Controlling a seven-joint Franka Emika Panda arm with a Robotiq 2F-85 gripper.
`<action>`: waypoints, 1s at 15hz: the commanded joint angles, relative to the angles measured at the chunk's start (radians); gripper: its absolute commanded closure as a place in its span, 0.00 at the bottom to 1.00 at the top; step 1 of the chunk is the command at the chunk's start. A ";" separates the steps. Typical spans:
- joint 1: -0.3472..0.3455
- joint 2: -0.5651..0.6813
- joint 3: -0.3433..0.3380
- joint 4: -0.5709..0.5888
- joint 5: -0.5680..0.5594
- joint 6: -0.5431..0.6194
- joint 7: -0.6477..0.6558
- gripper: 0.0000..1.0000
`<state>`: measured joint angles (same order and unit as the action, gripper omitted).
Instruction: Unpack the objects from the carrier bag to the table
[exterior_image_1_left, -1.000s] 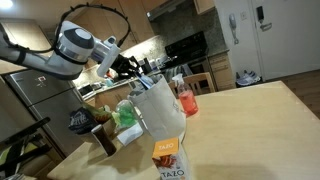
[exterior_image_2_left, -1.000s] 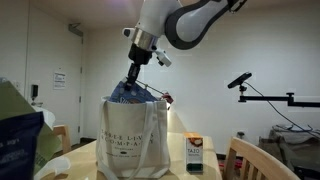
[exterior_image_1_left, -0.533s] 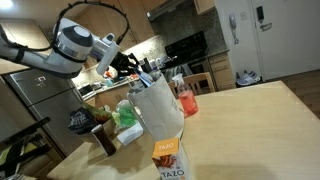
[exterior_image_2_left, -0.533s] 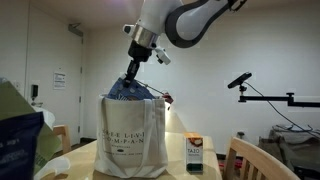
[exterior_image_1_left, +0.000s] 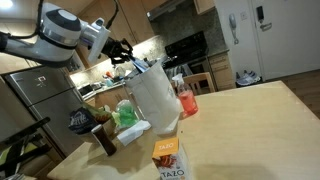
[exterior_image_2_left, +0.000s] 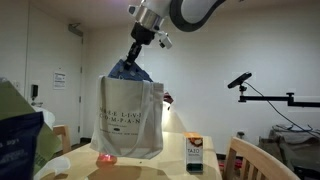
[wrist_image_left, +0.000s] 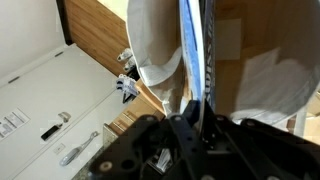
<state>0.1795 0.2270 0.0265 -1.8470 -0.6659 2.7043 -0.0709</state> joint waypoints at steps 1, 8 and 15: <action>0.012 -0.060 -0.008 -0.028 -0.037 -0.023 0.025 0.98; -0.014 0.039 0.031 -0.042 0.079 -0.173 -0.065 0.98; -0.003 0.003 0.015 -0.056 0.085 -0.217 -0.072 0.98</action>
<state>0.1744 0.2967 0.0428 -1.8965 -0.5643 2.5185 -0.1327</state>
